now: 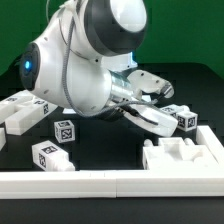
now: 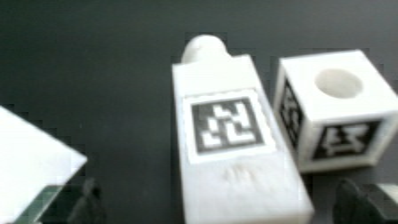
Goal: Assemble chair
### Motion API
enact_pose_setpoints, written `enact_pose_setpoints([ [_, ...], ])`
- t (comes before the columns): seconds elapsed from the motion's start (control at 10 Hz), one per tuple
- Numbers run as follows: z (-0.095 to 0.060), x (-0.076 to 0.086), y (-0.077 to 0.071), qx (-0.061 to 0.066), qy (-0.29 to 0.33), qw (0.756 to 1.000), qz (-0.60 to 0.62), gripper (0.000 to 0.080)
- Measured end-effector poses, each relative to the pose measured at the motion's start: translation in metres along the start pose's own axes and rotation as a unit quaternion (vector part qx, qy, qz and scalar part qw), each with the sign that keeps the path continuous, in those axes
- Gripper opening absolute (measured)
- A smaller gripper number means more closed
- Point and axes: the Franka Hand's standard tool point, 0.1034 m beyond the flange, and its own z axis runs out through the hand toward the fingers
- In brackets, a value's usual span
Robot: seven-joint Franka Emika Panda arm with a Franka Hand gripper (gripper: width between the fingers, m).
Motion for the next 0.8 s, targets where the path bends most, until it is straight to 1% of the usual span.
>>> enact_pose_setpoints([
  [0.1,0.0,0.0,0.0,0.0,0.0,1.0,0.0,0.0649],
  [0.3,0.0,0.0,0.0,0.0,0.0,1.0,0.0,0.0387],
  [0.4,0.0,0.0,0.0,0.0,0.0,1.0,-0.001,0.0387],
  [0.5,0.0,0.0,-0.001,0.0,0.002,1.0,-0.001,0.0282],
  [0.6,-0.003,-0.001,-0.004,0.002,0.01,1.0,-0.005,0.0283],
  [0.7,-0.018,-0.007,-0.004,0.005,0.003,1.0,-0.018,0.0283],
  [0.8,-0.037,-0.008,-0.008,0.012,0.019,0.999,-0.025,0.0283],
])
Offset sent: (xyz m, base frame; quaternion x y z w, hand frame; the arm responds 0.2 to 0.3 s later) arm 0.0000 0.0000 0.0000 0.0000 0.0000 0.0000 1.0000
